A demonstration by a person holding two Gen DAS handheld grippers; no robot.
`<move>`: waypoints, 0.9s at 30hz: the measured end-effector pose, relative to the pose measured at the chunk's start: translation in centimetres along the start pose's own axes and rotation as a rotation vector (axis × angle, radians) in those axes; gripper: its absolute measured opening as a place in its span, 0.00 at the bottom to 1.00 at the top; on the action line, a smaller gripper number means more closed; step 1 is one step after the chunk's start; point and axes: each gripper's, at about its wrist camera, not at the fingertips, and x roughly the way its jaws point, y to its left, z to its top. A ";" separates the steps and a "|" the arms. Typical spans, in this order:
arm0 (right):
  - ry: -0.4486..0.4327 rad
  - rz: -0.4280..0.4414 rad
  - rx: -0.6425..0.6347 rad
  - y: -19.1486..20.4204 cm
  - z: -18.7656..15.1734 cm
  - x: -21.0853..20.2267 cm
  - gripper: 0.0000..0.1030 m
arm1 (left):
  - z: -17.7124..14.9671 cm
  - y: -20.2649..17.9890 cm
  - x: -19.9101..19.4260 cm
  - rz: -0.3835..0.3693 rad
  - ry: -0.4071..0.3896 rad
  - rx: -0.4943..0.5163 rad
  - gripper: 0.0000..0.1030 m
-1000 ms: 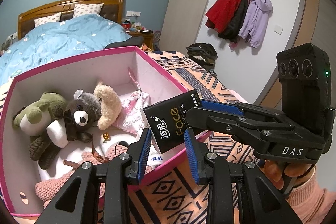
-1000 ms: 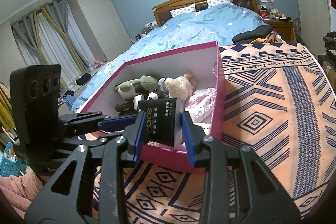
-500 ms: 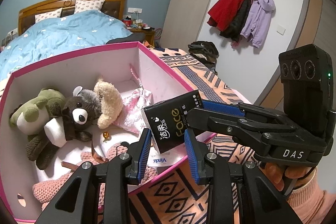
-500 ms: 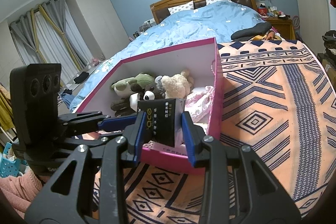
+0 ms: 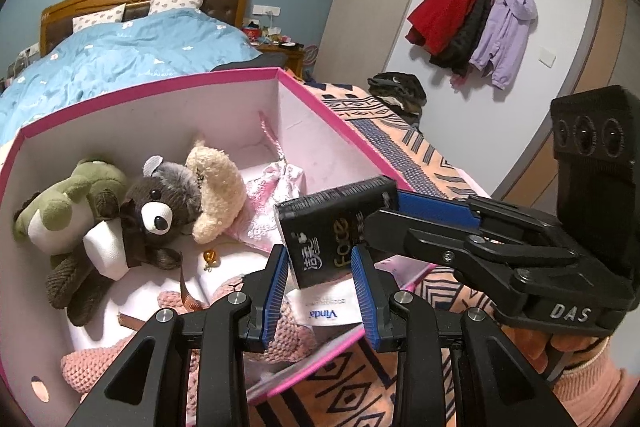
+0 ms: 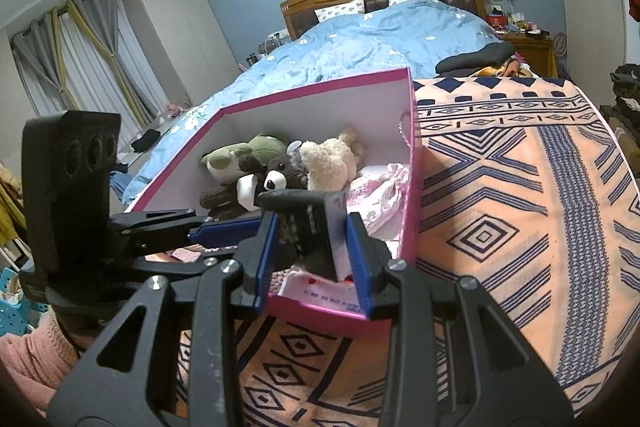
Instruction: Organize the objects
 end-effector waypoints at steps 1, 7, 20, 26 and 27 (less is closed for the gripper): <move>-0.001 -0.008 -0.003 0.1 0.0 0.0 0.36 | 0.0 0.0 0.0 0.005 -0.002 0.002 0.34; -0.035 -0.030 -0.013 0.4 -0.4 -0.7 0.48 | -0.4 0.7 -0.6 0.042 -0.031 -0.019 0.59; -0.184 -0.034 -0.161 5.1 -3.6 -5.4 0.93 | -4.7 -1.3 -8.3 0.200 -0.236 0.072 1.00; -0.209 -0.044 -0.213 7.1 -6.4 -6.3 0.99 | -7.5 -0.7 -11.0 0.249 -0.285 0.008 1.00; -0.206 -0.045 -0.217 7.4 -6.8 -6.2 0.99 | -8.0 -0.6 -11.0 0.253 -0.272 0.006 1.00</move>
